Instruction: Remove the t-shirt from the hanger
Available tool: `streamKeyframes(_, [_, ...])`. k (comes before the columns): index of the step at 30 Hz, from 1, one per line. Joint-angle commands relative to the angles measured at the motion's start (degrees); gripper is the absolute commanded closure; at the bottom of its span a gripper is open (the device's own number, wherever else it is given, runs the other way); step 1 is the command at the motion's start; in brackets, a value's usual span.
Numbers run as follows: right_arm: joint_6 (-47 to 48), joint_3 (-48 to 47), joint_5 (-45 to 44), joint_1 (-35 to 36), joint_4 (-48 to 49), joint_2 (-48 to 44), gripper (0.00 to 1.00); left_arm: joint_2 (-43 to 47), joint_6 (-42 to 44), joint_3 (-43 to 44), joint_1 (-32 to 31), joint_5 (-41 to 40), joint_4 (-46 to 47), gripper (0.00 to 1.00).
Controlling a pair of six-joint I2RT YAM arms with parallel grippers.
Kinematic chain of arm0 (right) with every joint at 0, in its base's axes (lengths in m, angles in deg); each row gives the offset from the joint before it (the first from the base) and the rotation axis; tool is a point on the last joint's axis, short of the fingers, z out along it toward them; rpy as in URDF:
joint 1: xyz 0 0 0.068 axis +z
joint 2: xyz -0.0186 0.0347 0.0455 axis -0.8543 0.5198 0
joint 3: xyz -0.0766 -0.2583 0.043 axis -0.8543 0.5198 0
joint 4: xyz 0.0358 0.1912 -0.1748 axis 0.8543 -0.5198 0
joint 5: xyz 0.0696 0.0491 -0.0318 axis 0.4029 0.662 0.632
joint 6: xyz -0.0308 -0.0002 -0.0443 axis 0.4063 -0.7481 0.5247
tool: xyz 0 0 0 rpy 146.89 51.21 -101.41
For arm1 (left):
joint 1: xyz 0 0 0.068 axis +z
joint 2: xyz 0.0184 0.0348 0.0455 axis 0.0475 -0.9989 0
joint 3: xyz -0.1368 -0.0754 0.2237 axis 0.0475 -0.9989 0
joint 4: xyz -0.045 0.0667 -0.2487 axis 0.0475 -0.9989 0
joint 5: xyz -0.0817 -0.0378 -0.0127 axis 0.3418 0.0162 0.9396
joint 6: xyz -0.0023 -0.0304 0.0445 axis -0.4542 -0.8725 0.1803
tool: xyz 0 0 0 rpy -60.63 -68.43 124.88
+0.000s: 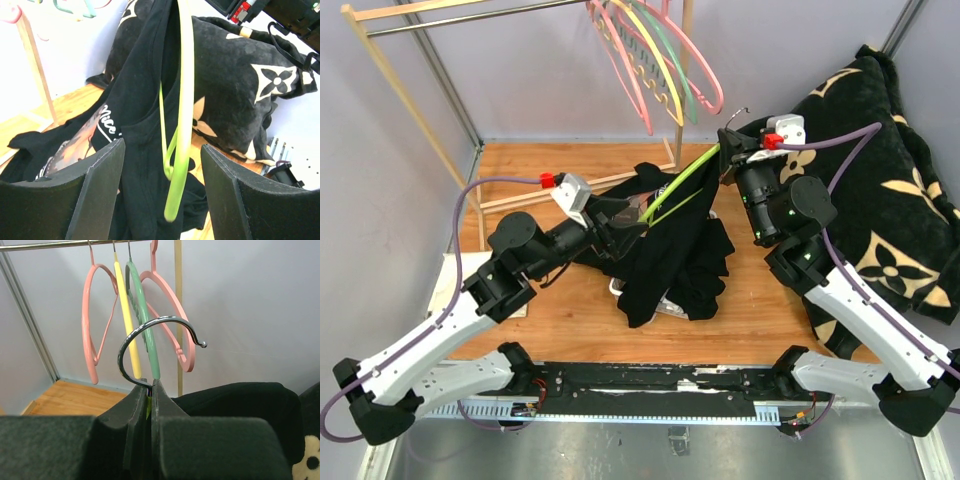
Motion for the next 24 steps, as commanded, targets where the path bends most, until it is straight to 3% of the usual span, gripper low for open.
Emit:
streamKeyframes(1, [0.1, -0.5, 0.5, 0.9, 3.0, -0.4, 0.99, -3.3, 2.2, 3.8, -0.4, 1.6, 1.7, 0.33])
streamKeyframes(13, [0.2, -0.3, 0.6, 1.4, 2.7, -0.4, 0.99, -10.3, 4.0, 9.9, -0.4, 1.8, 0.0, 0.34])
streamKeyframes(24, [0.3, -1.4, -0.4, 2.1, 2.2, 1.1, 0.99, -13.0, 4.0, 11.8, -0.6, 0.9, -1.5, 0.44])
